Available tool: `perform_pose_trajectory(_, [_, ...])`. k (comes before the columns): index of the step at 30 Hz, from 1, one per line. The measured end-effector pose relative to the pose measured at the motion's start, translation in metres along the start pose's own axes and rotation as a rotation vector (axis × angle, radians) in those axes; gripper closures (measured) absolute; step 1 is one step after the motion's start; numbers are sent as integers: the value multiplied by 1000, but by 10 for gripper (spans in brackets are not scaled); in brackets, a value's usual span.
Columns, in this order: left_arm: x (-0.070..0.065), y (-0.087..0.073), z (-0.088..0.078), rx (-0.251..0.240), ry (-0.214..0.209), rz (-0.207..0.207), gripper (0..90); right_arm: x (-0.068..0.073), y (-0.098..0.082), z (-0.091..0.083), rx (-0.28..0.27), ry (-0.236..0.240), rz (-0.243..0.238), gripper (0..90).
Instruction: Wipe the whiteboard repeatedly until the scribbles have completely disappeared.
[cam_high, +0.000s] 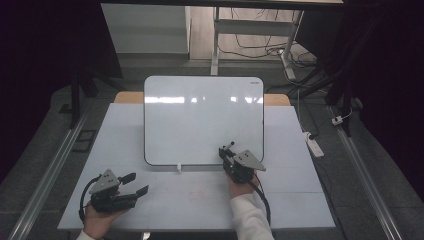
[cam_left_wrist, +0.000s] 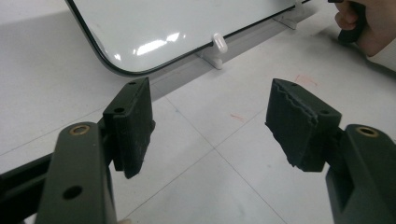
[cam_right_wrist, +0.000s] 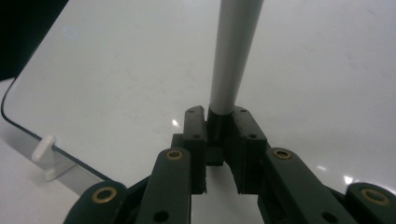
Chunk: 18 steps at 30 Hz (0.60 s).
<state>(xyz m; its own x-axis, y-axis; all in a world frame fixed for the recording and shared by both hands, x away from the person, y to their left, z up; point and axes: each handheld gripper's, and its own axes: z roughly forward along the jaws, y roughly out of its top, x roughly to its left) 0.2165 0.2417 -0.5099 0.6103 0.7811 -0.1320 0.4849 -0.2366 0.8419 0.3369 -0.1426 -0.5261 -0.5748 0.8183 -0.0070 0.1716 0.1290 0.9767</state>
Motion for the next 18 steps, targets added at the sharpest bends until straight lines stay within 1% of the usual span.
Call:
perform_pose_trajectory(1, [0, 0, 0, 1, -1, 2, 324, 3, -1, 1, -3, 1, 7, 773])
perform_pose_trajectory(2, [-1, 0, 0, 2, -1, 5, 324, 7, -2, 4, 0, 33, 9, 772])
perform_pose_trajectory(3, [-1, 0, 0, 2, 0, 7, 323, 13, -4, 6, 5, 60, -11, 773])
perform_pose_trajectory(4, [-1, 0, 0, 2, 0, 6, 323, 17, -4, 7, 10, 54, -42, 773])
perform_pose_trajectory(5, [0, 0, -1, 0, 2, 1, 324, 15, -4, 7, 13, 57, -37, 773])
perform_pose_trajectory(6, [0, 0, -1, -1, 3, -1, 324, 10, -3, 6, 6, 48, -16, 773])
perform_pose_trajectory(7, [0, 0, -1, -3, 2, -1, 324, 6, 0, 5, -2, 20, -15, 773])
perform_pose_trajectory(8, [0, 0, -1, -3, 2, -1, 324, 0, 3, 4, -13, -8, -3, 773])
perform_pose_trajectory(9, [0, 0, -1, -2, 2, 0, 324, -5, 5, 4, -22, -13, 23, 772])
perform_pose_trajectory(10, [0, 0, -1, -1, 2, 2, 324, -7, 7, 5, -26, -10, 28, 772])
perform_pose_trajectory(11, [0, 0, 0, 0, 1, 4, 324, -6, 9, 7, -26, -10, 22, 772])
perform_pose_trajectory(14, [0, 0, 0, -1, 2, 1, 324, 3, 7, 12, 2, 62, 0, 773])
perform_pose_trajectory(15, [0, 0, -1, -2, 3, 0, 324, 5, 7, 12, 12, 77, -5, 773])
perform_pose_trajectory(16, [0, 0, -1, -4, 4, -1, 324, 4, 7, 12, 19, 80, -11, 772])
perform_pose_trajectory(17, [0, 0, -1, -5, 5, 0, 324, 1, 7, 10, 19, 71, -10, 773])
perform_pose_trajectory(18, [0, 0, -1, -7, 6, -2, 324, -4, 8, 7, 12, 45, 0, 773])
